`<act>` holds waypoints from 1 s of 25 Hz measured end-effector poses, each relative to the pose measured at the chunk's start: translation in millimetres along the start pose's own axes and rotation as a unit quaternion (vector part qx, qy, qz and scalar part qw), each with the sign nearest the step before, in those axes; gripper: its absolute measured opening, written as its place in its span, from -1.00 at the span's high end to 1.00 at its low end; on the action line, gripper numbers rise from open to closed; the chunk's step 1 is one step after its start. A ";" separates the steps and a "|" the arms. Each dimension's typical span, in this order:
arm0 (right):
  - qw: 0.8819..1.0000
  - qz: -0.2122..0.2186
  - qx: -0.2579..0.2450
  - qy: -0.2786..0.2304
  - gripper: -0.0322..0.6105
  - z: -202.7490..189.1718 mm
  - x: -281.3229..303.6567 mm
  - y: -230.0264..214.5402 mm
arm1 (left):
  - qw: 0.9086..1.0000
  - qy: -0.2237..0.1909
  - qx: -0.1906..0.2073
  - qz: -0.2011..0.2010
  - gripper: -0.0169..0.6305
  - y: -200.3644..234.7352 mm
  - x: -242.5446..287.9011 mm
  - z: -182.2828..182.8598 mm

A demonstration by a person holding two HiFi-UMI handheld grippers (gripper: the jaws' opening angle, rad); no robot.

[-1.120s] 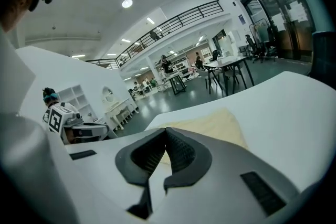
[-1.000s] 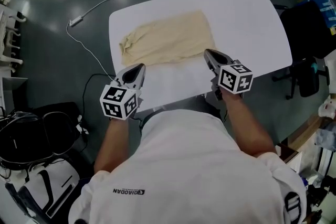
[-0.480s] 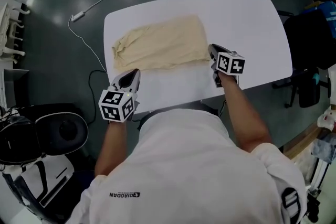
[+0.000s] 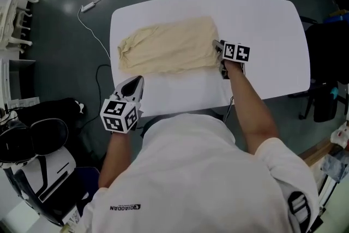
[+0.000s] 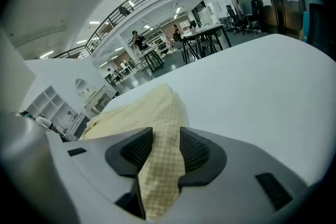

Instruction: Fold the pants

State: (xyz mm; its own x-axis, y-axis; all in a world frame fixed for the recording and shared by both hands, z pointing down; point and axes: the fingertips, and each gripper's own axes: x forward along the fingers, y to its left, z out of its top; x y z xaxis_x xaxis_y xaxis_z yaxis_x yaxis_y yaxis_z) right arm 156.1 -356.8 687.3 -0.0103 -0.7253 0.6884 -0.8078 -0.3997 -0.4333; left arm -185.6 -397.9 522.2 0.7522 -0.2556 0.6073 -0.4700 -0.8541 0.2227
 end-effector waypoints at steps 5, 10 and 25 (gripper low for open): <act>0.999 -0.010 -0.008 0.037 0.32 -14.9 19.4 -9.5 | 1.000 0.000 -0.023 0.015 0.88 6.0 -6.8 -4.5; 0.998 -0.036 -0.035 0.045 0.37 -18.7 23.4 -11.7 | 0.998 -0.013 -0.059 0.019 0.88 14.1 -19.0 -9.2; 0.998 -0.020 -0.062 0.014 0.75 -4.0 9.0 10.9 | 0.997 -0.034 -0.064 0.018 0.88 37.9 -38.5 -11.7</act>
State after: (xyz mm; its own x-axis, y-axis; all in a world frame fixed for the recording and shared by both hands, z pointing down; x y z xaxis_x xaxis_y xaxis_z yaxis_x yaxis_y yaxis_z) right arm 144.9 -365.4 691.1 0.0080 -0.6937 0.7202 -0.8744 -0.3542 -0.3315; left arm -237.7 -415.2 516.2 0.7616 -0.3191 0.5640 -0.5490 -0.7802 0.2999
